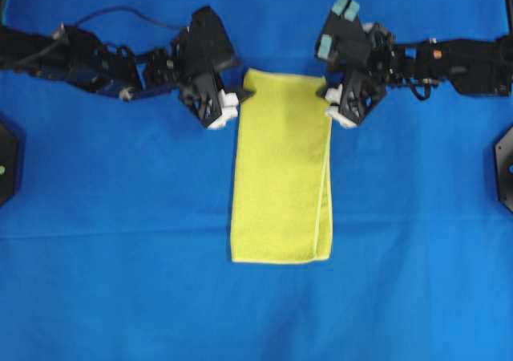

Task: Fold the yellow towel.
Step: 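Grasp the strip's top corners with both grippers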

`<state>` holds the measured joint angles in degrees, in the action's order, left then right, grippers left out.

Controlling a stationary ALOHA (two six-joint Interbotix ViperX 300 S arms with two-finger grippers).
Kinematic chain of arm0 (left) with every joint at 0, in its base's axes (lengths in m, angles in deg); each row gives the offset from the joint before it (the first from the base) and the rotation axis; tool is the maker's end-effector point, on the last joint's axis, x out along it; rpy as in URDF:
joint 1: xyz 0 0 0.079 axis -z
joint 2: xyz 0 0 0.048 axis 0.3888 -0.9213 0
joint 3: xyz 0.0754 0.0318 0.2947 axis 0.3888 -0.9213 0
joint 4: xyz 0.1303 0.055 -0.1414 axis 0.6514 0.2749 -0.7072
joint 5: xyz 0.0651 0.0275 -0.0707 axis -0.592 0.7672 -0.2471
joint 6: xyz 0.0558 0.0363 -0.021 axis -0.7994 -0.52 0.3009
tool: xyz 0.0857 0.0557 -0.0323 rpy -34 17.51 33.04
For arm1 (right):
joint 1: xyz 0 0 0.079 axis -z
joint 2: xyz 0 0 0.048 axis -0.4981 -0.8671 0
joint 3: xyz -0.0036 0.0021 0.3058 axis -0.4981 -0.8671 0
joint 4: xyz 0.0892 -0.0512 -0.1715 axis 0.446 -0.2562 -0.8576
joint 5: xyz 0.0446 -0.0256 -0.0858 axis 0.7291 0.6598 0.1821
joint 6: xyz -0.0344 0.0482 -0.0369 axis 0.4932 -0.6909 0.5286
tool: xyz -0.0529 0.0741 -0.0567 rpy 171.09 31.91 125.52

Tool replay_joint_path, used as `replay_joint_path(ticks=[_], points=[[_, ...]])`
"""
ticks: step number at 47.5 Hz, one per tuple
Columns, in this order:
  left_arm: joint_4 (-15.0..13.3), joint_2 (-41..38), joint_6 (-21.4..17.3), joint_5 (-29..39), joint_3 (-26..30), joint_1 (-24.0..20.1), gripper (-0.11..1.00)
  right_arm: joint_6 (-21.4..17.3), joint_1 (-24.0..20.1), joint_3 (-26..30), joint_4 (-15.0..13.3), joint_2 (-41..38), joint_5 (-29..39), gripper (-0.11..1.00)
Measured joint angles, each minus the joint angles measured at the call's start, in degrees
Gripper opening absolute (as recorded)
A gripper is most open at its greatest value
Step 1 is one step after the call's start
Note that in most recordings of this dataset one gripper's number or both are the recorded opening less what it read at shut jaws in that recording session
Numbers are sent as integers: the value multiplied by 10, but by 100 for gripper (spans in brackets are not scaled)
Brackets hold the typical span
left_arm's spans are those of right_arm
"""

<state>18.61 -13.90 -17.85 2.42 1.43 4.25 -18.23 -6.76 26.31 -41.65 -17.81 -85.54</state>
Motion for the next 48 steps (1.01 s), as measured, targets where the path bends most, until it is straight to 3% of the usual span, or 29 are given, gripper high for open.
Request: replay_joint_path(ticks=[6,13,17,37,48], points=[[0,0,-1,0,1,1,61,1,2,2,0,-2,-2,47],[0,-1,-1,0,0,2,22,3,1,1,-1,-2,-2,6],[0,-4,-1,0,0,2,3,4,1,0,-2,-2,-2,3],[0,-2,-1,16,2,1,1,4,-1,-1,-2,-1,-3,3],[0,50,-7,41,0,-1,2,4,-2,-2,-2,46,24,3]])
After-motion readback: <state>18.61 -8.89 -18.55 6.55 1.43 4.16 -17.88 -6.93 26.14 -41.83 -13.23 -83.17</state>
